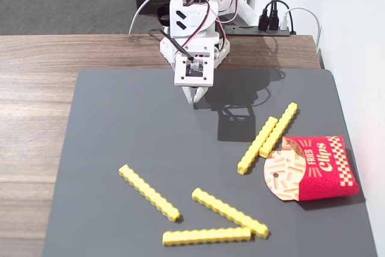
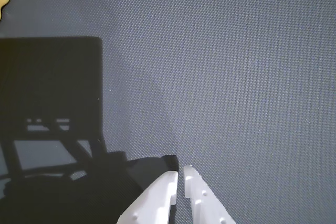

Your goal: Grab a fry

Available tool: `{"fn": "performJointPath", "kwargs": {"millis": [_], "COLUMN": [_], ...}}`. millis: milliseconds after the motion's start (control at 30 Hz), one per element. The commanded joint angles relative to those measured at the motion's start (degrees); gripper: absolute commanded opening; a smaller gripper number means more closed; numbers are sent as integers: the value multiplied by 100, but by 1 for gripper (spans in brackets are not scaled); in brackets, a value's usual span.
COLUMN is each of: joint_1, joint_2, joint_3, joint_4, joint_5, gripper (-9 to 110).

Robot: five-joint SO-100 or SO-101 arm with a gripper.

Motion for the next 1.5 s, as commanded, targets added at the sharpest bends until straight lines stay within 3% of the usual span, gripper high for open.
{"fn": "performJointPath", "kwargs": {"millis": [0,667,1467], "joint_1": [-229,-132,2250], "joint_2": [18,-694,-4148], "joint_3": [9,-633,-3287], "joint_4": [132,70,-993], "joint_5": [-624,-536,-1318], "gripper": [1,0,0]}}
